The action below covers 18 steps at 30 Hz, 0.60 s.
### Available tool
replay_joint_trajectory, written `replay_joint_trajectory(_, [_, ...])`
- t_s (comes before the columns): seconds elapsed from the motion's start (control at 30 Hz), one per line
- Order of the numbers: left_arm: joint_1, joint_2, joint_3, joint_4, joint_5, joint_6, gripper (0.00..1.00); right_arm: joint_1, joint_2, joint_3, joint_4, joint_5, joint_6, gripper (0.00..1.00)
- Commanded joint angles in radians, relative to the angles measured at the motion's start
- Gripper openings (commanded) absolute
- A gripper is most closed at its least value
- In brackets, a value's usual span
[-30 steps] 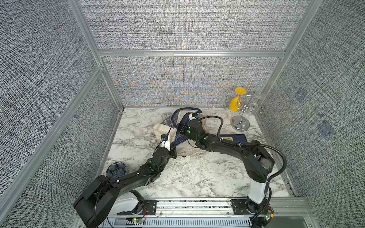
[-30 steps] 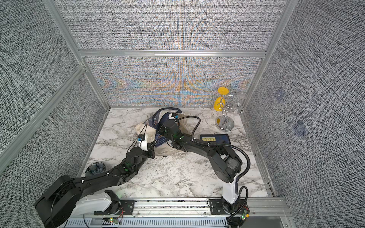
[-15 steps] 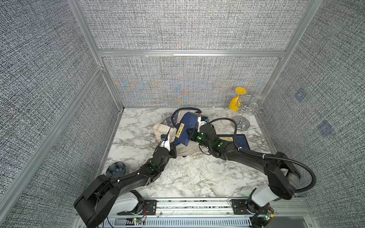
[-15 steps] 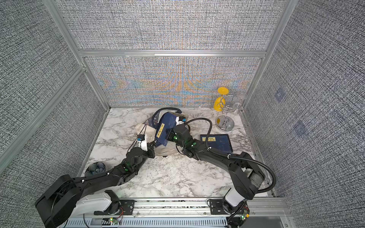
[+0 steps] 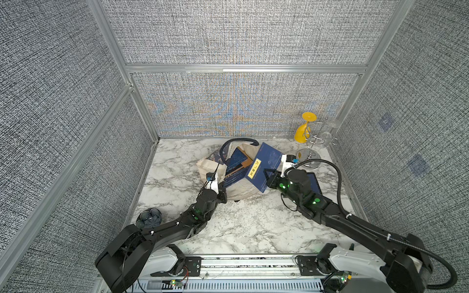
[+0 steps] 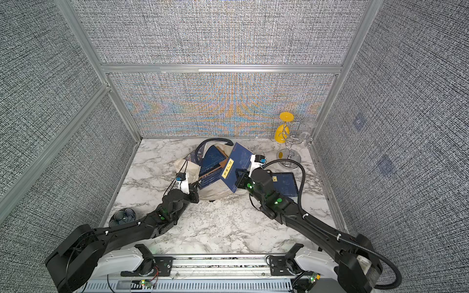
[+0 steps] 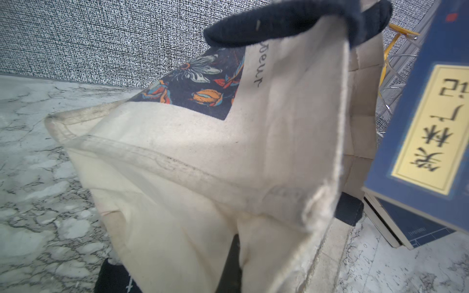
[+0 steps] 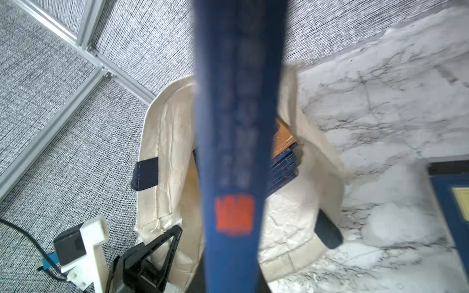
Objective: Take out the books from the canvas bag
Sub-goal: Pick up the book from the canvas bag, then place the book on the book.
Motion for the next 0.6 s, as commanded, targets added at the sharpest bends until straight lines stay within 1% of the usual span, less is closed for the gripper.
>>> replay_joint_trajectory(0.0, [0.001,-0.001,0.008,0.005,-0.031,-0.003,0.0,-0.031,-0.104,-0.053,-0.048,0.116,0.008,0.0])
replay_joint_trajectory(0.13, [0.001,0.005,0.011,0.003,-0.027,-0.003,0.0,-0.098,-0.207,-0.134,-0.097,0.2,0.071,0.0])
replay_joint_trajectory(0.27, [0.001,0.005,0.012,0.002,-0.025,-0.003,0.0,-0.174,-0.246,-0.23,-0.097,0.239,0.217,0.0])
replay_joint_trajectory(0.4, [0.001,0.009,0.012,0.003,-0.025,-0.004,0.0,-0.219,-0.224,-0.312,-0.02,0.268,0.336,0.0])
replay_joint_trajectory(0.47, [0.001,0.01,0.014,0.003,-0.022,-0.004,0.0,-0.236,-0.186,-0.346,0.045,0.274,0.381,0.0])
replay_joint_trajectory(0.57, [0.001,0.008,0.012,0.002,-0.023,-0.004,0.0,-0.251,-0.13,-0.374,0.076,0.315,0.482,0.0])
